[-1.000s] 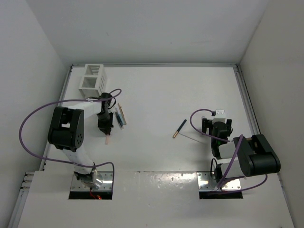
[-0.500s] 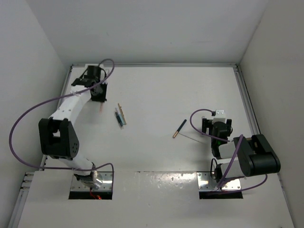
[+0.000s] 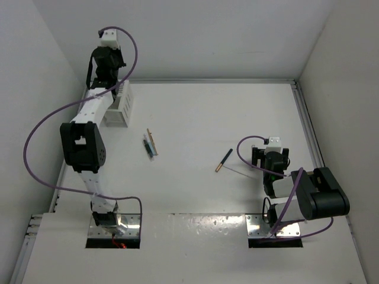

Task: Organize the makeup

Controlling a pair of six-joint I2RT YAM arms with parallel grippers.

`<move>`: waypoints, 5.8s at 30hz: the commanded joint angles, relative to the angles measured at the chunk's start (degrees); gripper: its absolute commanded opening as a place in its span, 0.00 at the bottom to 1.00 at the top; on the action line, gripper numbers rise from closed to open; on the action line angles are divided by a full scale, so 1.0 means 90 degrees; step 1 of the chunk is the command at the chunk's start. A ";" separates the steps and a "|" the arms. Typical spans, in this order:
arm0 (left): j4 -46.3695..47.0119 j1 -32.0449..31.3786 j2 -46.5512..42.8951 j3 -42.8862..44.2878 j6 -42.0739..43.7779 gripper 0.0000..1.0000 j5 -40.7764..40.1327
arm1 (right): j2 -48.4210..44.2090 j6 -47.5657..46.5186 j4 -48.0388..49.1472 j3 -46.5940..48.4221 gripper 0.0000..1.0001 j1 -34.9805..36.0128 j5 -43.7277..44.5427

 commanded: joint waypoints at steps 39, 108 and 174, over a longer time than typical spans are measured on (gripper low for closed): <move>-0.2766 0.0264 -0.0338 0.0417 0.1069 0.67 0.1001 | -0.0024 0.0038 0.0167 -0.0437 0.99 0.0026 0.0065; -0.5445 -0.0782 -0.0191 -0.3236 -0.1782 0.00 0.0122 | -0.0024 0.0028 0.0177 -0.0447 0.99 0.0026 0.0045; -0.2365 0.0039 -0.1469 -0.1195 0.3023 0.67 0.2163 | -0.1675 0.0292 -0.5653 0.2345 0.99 0.0260 -0.0678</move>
